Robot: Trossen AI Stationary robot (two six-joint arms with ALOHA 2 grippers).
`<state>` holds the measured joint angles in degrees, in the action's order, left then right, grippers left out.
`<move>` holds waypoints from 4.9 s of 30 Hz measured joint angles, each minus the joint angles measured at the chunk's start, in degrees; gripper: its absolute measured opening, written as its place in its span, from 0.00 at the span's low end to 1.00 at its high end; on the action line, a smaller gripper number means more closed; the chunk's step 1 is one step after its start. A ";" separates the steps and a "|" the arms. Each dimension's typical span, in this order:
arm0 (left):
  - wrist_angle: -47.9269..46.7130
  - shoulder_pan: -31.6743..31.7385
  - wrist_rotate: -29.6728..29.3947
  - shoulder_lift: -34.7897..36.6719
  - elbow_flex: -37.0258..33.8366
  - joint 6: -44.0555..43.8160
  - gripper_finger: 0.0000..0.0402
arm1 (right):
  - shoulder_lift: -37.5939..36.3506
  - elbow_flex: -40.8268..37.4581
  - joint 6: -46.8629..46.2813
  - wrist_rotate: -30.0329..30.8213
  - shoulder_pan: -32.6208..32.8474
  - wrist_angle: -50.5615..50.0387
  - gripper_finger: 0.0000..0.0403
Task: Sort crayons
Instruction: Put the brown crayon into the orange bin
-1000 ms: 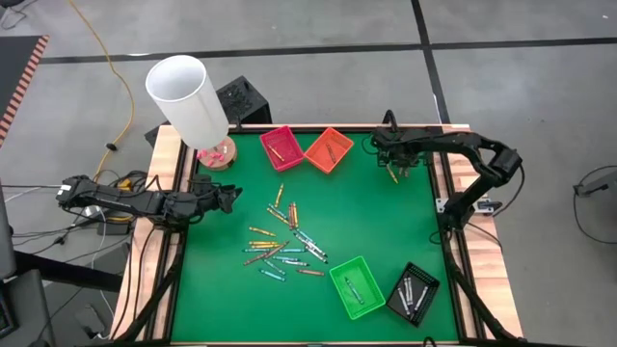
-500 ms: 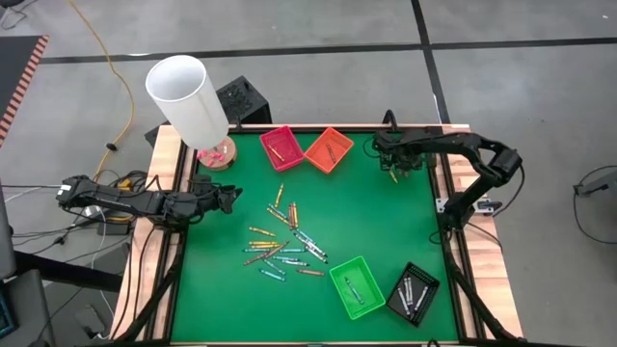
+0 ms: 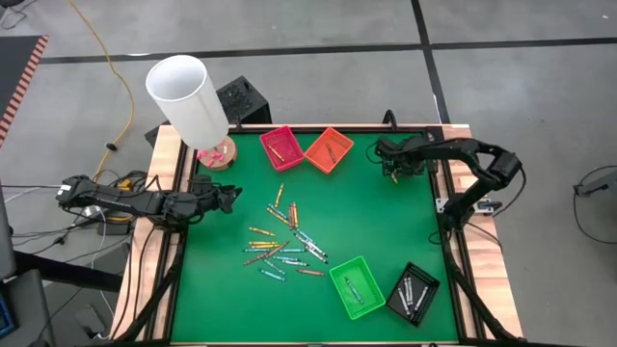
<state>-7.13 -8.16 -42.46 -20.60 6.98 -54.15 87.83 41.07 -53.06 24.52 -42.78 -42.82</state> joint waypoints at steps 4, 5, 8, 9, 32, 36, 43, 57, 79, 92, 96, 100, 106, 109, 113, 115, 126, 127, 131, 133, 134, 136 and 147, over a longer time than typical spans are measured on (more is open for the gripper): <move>0.01 0.00 0.13 -0.01 0.00 -0.02 0.54 | -3.44 -0.18 -0.90 -1.39 0.03 0.38 0.29; 0.02 0.00 0.15 -0.01 0.00 -0.02 0.54 | -4.68 -0.14 -0.90 -1.54 0.04 0.80 0.29; -0.02 0.00 0.09 -0.02 0.00 -0.07 0.54 | -8.71 -0.12 -1.17 -1.23 0.22 1.97 0.29; -0.02 0.00 0.00 -0.02 0.00 -0.07 0.54 | -9.77 -0.12 -1.60 -1.14 0.41 2.55 0.29; 0.04 0.00 0.03 0.00 0.00 -0.50 0.54 | 0.13 0.06 -2.43 -0.40 0.86 7.24 0.29; 0.06 0.02 0.04 -0.01 0.00 -0.51 0.54 | 0.07 0.06 -3.40 -1.54 0.50 7.16 0.27; 0.02 0.00 0.29 -0.01 0.00 -0.50 0.54 | 0.09 0.06 -3.49 -2.75 0.26 6.80 0.05; 0.04 0.02 1.57 -0.02 0.00 0.06 0.54 | -4.01 -0.36 -3.47 -4.82 1.88 6.92 0.01; 0.11 0.02 1.09 0.00 0.00 -0.05 0.54 | -10.73 -0.10 4.84 -3.63 16.90 52.38 0.00; 0.04 0.01 1.20 0.00 0.00 -0.09 0.54 | 6.15 1.54 16.08 -3.56 20.20 70.95 0.00; 0.02 0.00 1.18 -0.02 0.00 -0.09 0.54 | 9.05 4.44 17.62 -3.51 20.15 70.22 0.00; 0.00 0.00 1.14 -0.02 0.00 -0.09 0.54 | 10.82 7.66 20.04 -3.51 19.86 67.12 0.00; -0.03 0.01 1.10 -0.01 0.00 -0.08 0.54 | 10.99 12.16 19.70 -2.91 18.57 54.37 0.00; -0.04 0.00 1.09 -0.02 0.00 -0.09 0.54 | 11.02 13.83 19.67 -2.90 17.91 49.95 0.00; -0.02 0.00 1.08 -0.01 0.00 -0.07 0.54 | 11.02 14.31 19.67 -2.94 17.86 48.61 0.02; -0.05 0.01 1.07 -0.01 0.00 -0.07 0.54 | 11.02 14.31 19.67 -2.94 17.88 48.63 0.03; -0.05 0.00 1.07 -0.02 0.00 -0.07 0.54 | 11.02 14.31 19.50 -2.99 16.81 48.72 0.10; -0.05 0.00 1.08 -0.02 0.00 -0.08 0.54 | 11.02 14.31 19.50 -3.13 16.78 48.78 0.11; -0.05 0.00 1.09 0.00 0.00 -0.07 0.54 | 11.02 14.31 19.52 -3.42 16.72 48.80 0.14; -0.05 0.00 1.09 -0.02 0.00 -0.07 0.54 | 11.02 14.31 20.23 -3.46 16.74 48.84 0.14; -0.07 0.02 1.09 -0.02 0.00 -0.07 0.54 | 10.99 14.31 20.43 -3.52 16.76 48.87 0.14; -0.07 0.01 1.07 -0.01 0.00 -0.07 0.54 | 10.82 14.31 21.01 -3.61 16.76 48.91 0.14; -1.69 0.01 3.20 -0.02 0.00 -0.08 0.54 | -3.21 14.37 27.06 -3.77 16.59 29.88 0.14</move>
<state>-8.83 -8.15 -39.26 -20.62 6.98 -54.23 84.62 55.44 -26.00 20.75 -26.20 -12.94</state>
